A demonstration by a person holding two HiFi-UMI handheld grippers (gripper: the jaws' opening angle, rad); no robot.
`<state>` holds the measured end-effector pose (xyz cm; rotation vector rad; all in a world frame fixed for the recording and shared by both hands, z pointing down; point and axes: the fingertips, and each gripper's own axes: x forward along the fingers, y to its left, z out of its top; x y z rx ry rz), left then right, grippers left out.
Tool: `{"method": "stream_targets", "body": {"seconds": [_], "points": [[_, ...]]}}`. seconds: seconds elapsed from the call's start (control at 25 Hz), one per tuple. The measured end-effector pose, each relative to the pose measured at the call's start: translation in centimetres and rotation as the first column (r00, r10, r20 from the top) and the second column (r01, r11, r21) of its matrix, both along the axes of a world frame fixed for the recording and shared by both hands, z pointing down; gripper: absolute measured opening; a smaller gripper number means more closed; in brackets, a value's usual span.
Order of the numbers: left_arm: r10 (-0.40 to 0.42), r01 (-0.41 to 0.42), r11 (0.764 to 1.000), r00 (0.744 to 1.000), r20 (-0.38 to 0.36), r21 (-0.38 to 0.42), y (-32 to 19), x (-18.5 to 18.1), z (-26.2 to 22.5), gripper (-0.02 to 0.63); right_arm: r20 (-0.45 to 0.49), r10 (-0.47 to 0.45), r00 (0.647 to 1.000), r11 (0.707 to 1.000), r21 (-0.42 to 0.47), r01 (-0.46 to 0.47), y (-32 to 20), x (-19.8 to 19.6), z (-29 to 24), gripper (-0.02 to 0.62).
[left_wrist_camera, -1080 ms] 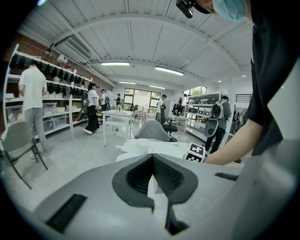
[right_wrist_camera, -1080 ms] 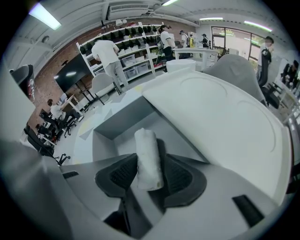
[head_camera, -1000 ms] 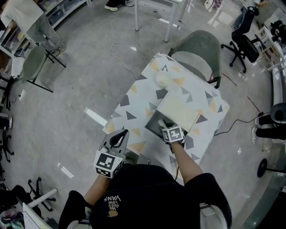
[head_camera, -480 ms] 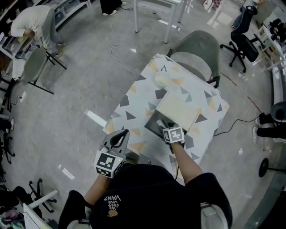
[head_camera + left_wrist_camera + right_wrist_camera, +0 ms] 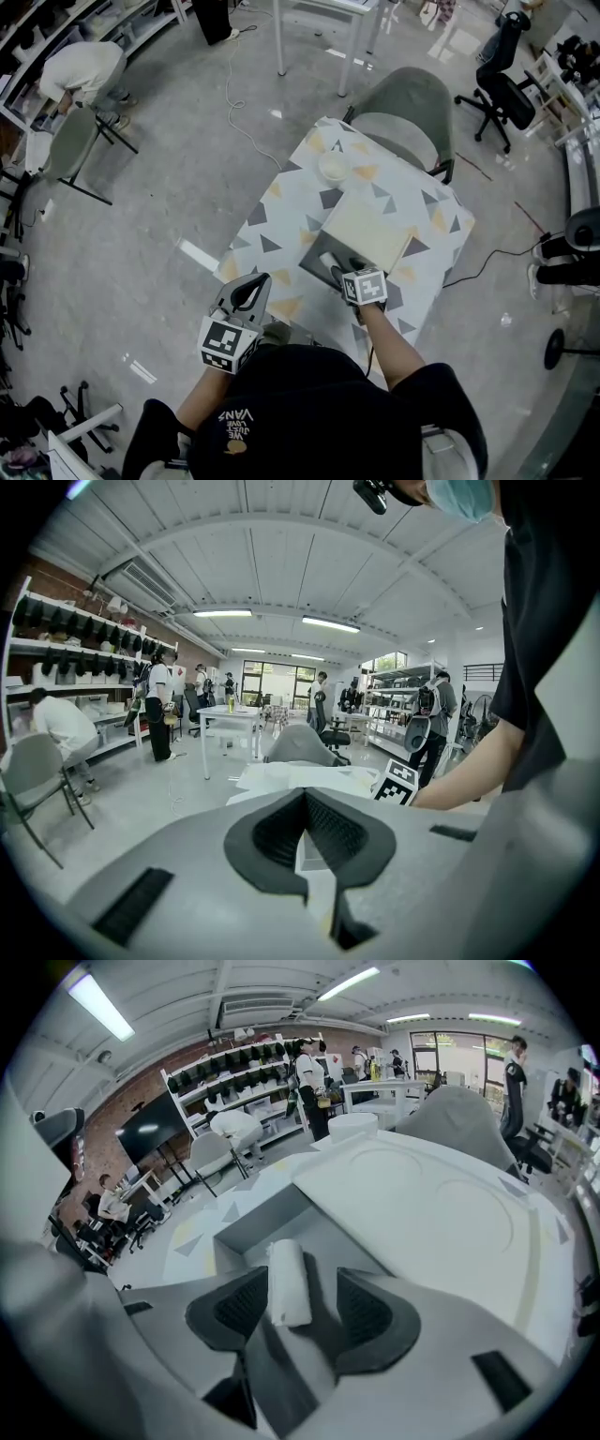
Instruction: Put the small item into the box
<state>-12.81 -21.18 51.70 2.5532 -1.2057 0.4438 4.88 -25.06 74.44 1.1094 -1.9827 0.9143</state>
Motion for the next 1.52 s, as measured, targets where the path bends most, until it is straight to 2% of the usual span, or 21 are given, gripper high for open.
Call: {"method": "stream_targets", "body": {"seconds": [0.12, 0.24, 0.48, 0.56, 0.88, 1.16, 1.52], "points": [[0.0, 0.0, 1.0, 1.0, -0.003, 0.006, 0.3, 0.1, -0.1, 0.005, -0.007, 0.023, 1.0, 0.999, 0.037, -0.022, 0.1, 0.4, -1.1, 0.224], [-0.001, 0.001, 1.0, 1.0, -0.006, 0.014, 0.5, 0.4, -0.4, 0.006, 0.017, 0.045, 0.999, 0.995, 0.09, -0.046, 0.4, 0.5, -2.9, 0.191], [-0.006, 0.006, 1.0, 1.0, -0.009, 0.024, 1.1, 1.1, -0.7, 0.006, 0.099, 0.082, 0.992, 0.969, 0.223, -0.102, 1.0, 0.9, -7.9, 0.034], [-0.009, 0.01, 1.0, 1.0, -0.01, 0.03, 1.4, 1.4, -0.9, 0.005, 0.129, 0.08, 0.988, 0.958, 0.265, -0.112, 1.4, 1.0, -9.6, 0.006], [-0.026, 0.027, 0.998, 0.999, -0.023, 0.057, 3.1, 2.9, -1.8, 0.005, 0.207, 0.052, 0.977, 0.908, 0.398, -0.133, 3.5, 2.0, -16.2, 0.002], [-0.056, 0.057, 0.997, 0.998, -0.029, 0.056, 5.2, 3.8, -2.1, 0.006, 0.273, 0.023, 0.962, 0.875, 0.46, -0.151, 6.7, 3.1, -20.6, 0.0], [-0.062, 0.064, 0.995, 0.997, -0.044, 0.07, 8.3, 5.4, -2.6, 0.006, 0.309, -0.063, 0.949, 0.828, 0.547, -0.123, 11.1, 3.9, -25.8, 0.002]]}}
